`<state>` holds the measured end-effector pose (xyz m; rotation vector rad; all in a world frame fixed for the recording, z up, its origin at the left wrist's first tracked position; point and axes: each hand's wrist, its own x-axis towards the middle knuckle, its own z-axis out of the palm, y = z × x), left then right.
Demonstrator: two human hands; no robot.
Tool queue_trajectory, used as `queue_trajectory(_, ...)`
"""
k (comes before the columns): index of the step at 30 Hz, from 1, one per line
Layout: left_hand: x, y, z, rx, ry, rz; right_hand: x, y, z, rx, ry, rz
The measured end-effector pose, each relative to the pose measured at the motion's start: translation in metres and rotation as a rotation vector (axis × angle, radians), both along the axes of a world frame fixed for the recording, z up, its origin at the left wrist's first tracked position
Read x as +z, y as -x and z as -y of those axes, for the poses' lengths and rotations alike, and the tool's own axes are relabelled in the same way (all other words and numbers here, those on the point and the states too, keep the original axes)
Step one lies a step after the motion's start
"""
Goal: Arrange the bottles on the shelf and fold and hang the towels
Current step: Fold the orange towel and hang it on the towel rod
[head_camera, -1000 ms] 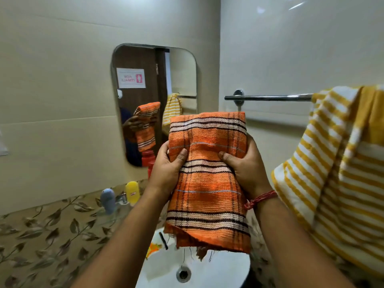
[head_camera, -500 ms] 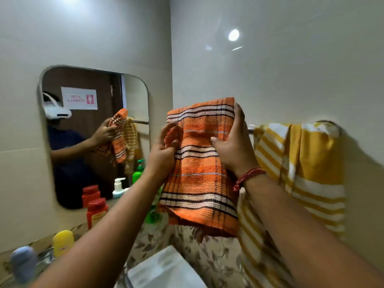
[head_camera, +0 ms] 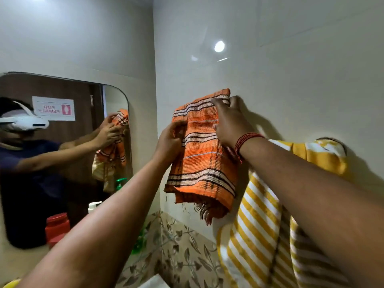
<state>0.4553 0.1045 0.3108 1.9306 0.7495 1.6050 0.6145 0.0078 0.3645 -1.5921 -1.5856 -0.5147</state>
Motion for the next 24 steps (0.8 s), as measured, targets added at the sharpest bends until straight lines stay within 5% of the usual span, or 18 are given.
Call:
queue_trajectory(6, 0.009, 0.003, -0.035, 0.072, -0.183, -0.229, 0.002, -0.006, -0.014, -0.160, 0.120, 0.193)
queue_trajectory(11, 0.007, -0.001, -0.070, 0.171, -0.237, -0.330, 0.004, -0.004, -0.013, -0.500, -0.018, 0.713)
queue_trajectory(16, -0.001, 0.000, -0.093, 0.390, -0.783, -0.414, 0.011, 0.000, -0.027, -0.389, -0.008, 1.151)
queue_trajectory(18, -0.002, 0.001, -0.103, 0.399, -0.971, -0.449, 0.014, 0.001, -0.030, -0.341, 0.089, 1.189)
queue_trajectory(20, 0.000, 0.003, -0.105, 0.304, -0.935, -0.501, 0.017, 0.005, -0.033, -0.345, 0.184, 1.201)
queue_trajectory(24, -0.001, 0.008, -0.100, 0.141, -0.556, -0.433, 0.020, 0.019, -0.039, -0.273, 0.335, 1.185)
